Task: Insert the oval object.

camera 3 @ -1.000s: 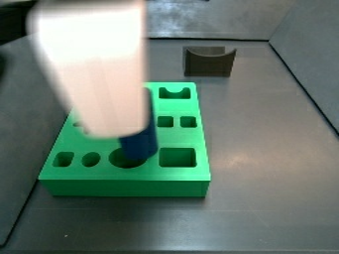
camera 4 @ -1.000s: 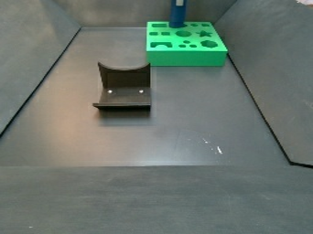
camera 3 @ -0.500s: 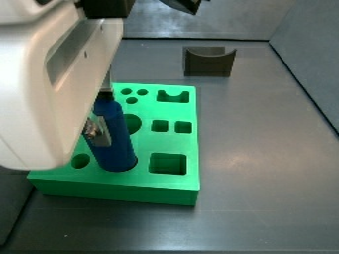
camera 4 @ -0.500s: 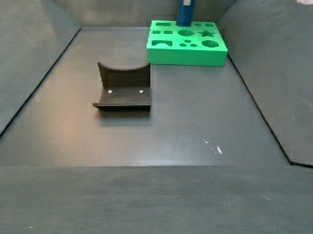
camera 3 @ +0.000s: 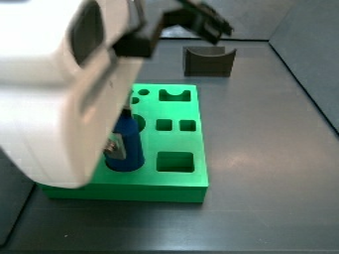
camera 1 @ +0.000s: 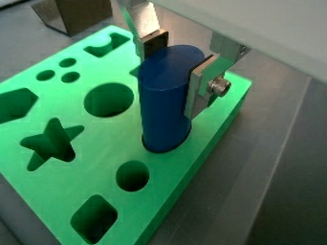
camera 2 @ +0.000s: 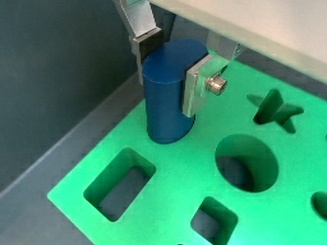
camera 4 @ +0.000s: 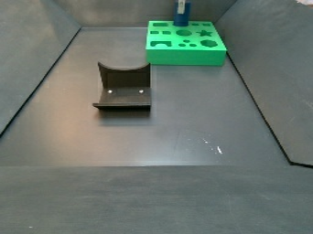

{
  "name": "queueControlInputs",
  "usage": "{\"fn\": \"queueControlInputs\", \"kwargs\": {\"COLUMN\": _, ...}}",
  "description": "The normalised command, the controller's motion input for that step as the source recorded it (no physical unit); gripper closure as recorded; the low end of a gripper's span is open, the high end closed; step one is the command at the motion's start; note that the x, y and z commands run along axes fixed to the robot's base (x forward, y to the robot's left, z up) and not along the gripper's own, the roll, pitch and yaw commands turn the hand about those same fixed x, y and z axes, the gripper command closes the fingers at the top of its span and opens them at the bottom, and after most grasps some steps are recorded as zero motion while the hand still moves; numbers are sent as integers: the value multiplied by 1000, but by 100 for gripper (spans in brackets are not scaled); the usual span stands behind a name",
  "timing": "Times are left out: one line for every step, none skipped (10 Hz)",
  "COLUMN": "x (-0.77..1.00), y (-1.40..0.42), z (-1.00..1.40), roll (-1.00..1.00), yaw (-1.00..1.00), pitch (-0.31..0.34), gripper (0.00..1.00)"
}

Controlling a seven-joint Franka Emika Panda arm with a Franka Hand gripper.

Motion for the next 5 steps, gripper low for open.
{"fn": "queueControlInputs", "kwargs": {"x": 157, "y": 91, "z": -534, "roll": -209, "yaw": 186, "pitch": 7, "gripper": 100}}
{"fn": "queueControlInputs", "kwargs": {"x": 231, "y": 51, "z": -457, "roll": -241, "yaw": 69, "pitch": 74, "gripper": 100}}
{"fn": "queueControlInputs", "kwargs": {"x": 0, "y": 0, "z": -254, "roll": -276, "yaw": 0, "pitch": 0, "gripper": 100}}
{"fn": "queueControlInputs", "kwargs": {"x": 0, "y": 0, "z": 0, "roll": -23, "yaw": 0, "pitch": 0, "gripper": 100}}
{"fn": "queueControlInputs", "kwargs": {"x": 0, "y": 0, "z": 0, "roll": 0, "yaw": 0, "pitch": 0, "gripper": 100}}
